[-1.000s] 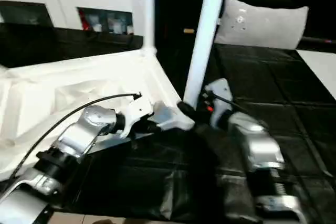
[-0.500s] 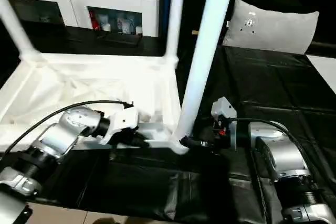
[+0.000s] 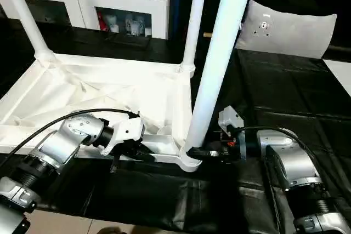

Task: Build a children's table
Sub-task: Rotate leg to tighten

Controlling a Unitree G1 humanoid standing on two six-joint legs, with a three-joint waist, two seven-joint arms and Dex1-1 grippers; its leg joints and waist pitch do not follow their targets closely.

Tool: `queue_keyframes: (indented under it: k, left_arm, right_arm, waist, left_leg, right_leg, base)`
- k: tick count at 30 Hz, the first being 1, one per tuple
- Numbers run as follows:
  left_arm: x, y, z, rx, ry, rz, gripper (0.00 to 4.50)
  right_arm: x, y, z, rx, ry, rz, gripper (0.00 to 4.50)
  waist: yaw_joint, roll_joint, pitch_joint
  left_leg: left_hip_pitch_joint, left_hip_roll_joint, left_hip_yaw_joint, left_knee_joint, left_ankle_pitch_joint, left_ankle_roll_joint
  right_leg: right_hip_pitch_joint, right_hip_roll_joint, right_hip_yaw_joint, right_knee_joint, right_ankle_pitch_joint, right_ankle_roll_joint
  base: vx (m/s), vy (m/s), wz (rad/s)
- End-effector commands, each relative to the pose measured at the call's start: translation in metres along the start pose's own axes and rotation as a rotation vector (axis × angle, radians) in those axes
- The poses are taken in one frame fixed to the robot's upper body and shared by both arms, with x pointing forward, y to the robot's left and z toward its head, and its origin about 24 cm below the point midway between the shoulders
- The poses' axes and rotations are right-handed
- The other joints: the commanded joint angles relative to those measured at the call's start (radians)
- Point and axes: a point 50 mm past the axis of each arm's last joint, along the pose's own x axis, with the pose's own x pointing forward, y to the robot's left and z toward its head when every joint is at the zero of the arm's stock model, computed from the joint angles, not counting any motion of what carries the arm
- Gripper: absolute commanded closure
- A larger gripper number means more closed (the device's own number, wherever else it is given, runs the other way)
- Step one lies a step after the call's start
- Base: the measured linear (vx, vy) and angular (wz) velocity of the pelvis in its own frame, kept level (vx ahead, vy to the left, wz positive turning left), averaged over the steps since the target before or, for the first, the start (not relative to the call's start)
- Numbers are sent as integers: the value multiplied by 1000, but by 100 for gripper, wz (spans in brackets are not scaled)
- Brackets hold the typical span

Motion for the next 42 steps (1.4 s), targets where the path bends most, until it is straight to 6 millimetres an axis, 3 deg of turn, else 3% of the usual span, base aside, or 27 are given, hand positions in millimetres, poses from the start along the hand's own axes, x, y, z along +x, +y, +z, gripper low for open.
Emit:
queue_keyframes:
  k: [1,5,7,10,13,17,18,21,27,28,29,36,39,42]
  left_arm:
    - [5,-3,4,9,-12,-24,450]
    - [9,1,11,-47,-65,38,450]
    - [14,6,14,-102,-68,111,450]
    - [25,14,22,-197,-95,221,450]
    - [32,18,27,-239,-96,289,450]
    - [45,30,39,-299,-119,435,450]
    - [45,30,39,-299,-119,435,450]
    - [49,29,43,-283,-109,431,450]
    - [44,25,34,-232,-63,406,450]
    - [43,25,33,-225,-61,402,450]
    - [40,25,30,-202,-57,386,450]
    - [27,21,14,-161,-39,293,450]
    - [21,17,10,-119,-33,220,450]
    - [16,14,8,-75,-29,168,450]
  right_arm:
    - [4,5,3,22,-39,37,251]
    - [15,2,4,49,-65,-72,254]
    - [25,-9,7,60,-75,-238,255]
    - [37,-30,12,125,-90,-520,257]
    - [43,-38,14,163,-78,-660,258]
    - [57,-46,22,248,-139,-823,258]
    - [57,-46,22,248,-139,-823,258]
    - [63,-44,26,235,-170,-811,191]
    - [55,-39,27,191,-190,-758,141]
    - [51,-38,27,172,-188,-740,141]
    - [42,-39,26,146,-177,-726,123]
    - [8,-35,20,55,-87,-601,79]
    - [0,-31,20,6,-50,-511,50]
    - [-4,-28,21,-31,-30,-440,50]
  waist:
    - [-2,-7,-64]
    - [-4,-7,-63]
    - [-10,-4,-58]
    - [-34,-3,-58]
    - [-57,-4,-60]
    - [-63,-7,-63]
    - [-63,-6,-63]
    - [-58,-1,-66]
    - [-54,0,-65]
    - [-51,9,-65]
    - [-52,4,-64]
    - [-40,1,-62]
    - [-29,-2,-63]
    - [-25,-2,-62]
  left_leg:
    - [1,42,-8,-62,-126,57]
    - [0,41,-8,-64,-131,47]
    - [3,39,-9,-68,-161,30]
    - [0,35,-17,-74,-184,-8]
    - [-2,32,-17,-72,-172,-13]
    - [-4,27,-10,-66,-129,9]
    - [-3,27,-9,-66,-123,12]
    - [-3,33,-11,-67,-98,25]
    - [-2,34,-9,-68,-114,32]
    - [-1,34,-11,-68,-117,29]
    - [0,34,-10,-68,-129,29]
    - [2,36,-9,-67,-144,34]
    - [2,36,-8,-66,-142,45]
    - [1,37,-9,-65,-147,49]
  right_leg:
    - [57,-87,50,-73,-251,-161]
    - [57,-89,51,-76,-276,-150]
    - [52,-89,48,-86,-348,-134]
    - [55,-92,44,-91,-431,-106]
    - [56,-88,46,-91,-402,-106]
    - [57,-85,51,-88,-322,-125]
    - [56,-84,50,-87,-316,-125]
    - [59,-83,51,-76,-210,-147]
    - [62,-86,53,-77,-202,-154]
    - [62,-87,53,-76,-203,-155]
    - [62,-85,52,-80,-210,-153]
    - [61,-86,53,-82,-245,-145]
    - [60,-87,53,-81,-250,-137]
    - [59,-88,52,-83,-269,-137]
  base:
    - [0,0,0]
    - [0,0,0]
    - [0,0,0]
    - [0,0,0]
    - [0,0,0]
    - [0,0,0]
    - [0,0,0]
    - [0,0,0]
    - [0,0,0]
    - [0,0,0]
    - [0,0,0]
    - [0,0,0]
    - [0,0,0]
    - [0,0,0]
